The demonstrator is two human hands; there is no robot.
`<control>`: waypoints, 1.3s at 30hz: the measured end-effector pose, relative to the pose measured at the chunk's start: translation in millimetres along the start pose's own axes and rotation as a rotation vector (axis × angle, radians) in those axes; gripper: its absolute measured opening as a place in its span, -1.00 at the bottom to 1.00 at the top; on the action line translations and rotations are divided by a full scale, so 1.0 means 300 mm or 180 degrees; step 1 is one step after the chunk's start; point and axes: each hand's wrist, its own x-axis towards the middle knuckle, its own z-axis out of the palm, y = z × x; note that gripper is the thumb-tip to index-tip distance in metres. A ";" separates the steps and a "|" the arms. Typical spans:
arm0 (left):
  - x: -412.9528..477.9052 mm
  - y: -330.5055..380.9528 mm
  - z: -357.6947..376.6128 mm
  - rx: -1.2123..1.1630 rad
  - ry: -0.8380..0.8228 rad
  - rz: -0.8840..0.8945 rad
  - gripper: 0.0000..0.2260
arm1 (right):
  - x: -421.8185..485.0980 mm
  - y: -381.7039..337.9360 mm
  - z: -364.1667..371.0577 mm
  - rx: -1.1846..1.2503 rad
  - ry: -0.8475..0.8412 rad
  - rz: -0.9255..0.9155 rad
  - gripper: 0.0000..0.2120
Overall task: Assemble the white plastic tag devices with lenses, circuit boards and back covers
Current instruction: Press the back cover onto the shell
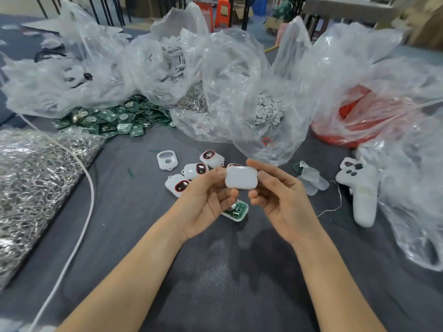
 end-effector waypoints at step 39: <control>-0.032 0.031 -0.120 0.4631 -0.0390 0.1226 -0.38 | -0.054 0.049 -0.020 -0.3787 0.0174 -0.0887 -0.75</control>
